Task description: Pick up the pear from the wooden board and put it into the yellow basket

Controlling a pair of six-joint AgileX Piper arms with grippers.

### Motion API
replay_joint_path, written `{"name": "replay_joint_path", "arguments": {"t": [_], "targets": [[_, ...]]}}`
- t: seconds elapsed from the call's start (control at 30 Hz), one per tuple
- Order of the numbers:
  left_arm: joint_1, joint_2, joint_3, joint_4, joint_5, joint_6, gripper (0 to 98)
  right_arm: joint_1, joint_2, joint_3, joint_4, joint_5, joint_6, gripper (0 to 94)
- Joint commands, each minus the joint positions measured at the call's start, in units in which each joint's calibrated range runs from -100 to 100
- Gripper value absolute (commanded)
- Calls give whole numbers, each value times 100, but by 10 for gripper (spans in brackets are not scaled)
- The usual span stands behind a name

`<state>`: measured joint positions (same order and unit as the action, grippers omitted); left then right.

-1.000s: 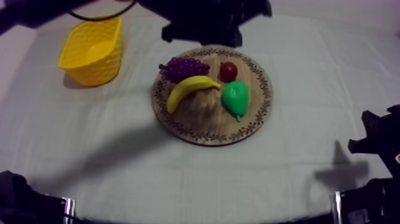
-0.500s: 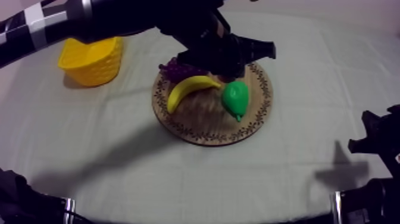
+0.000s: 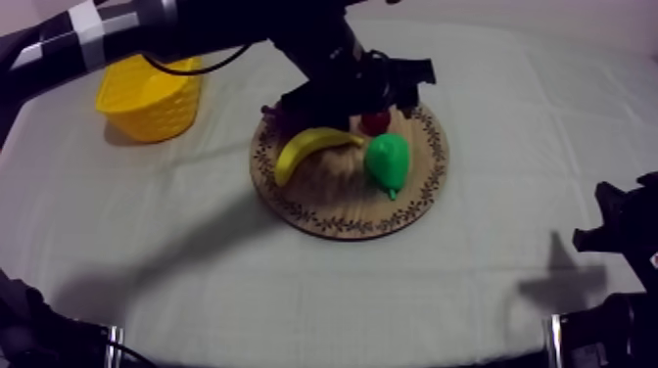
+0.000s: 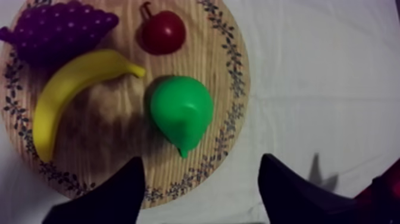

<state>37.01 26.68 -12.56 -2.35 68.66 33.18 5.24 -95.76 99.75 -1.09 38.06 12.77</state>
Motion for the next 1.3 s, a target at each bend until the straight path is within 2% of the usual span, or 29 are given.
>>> {"name": "replay_joint_path", "arguments": {"t": [0.0,0.17,0.43,0.67,1.07,1.27], "targets": [[-5,11,-254,-51,467,148,781,5,1,3,-1,1,1,3],[13,36,-676,-121,996,265,798,0,1,3,-1,1,1,3],[16,334,-748,-82,1270,284,795,-3,1,3,-1,1,1,3],[21,1091,-1579,-59,1812,221,785,-3,1,3,-1,1,1,3],[-19,2667,-3193,137,2939,-182,773,-3,1,3,-1,1,1,3],[-70,3098,-3781,306,3108,-504,747,-3,1,3,-1,1,0,3]]}}
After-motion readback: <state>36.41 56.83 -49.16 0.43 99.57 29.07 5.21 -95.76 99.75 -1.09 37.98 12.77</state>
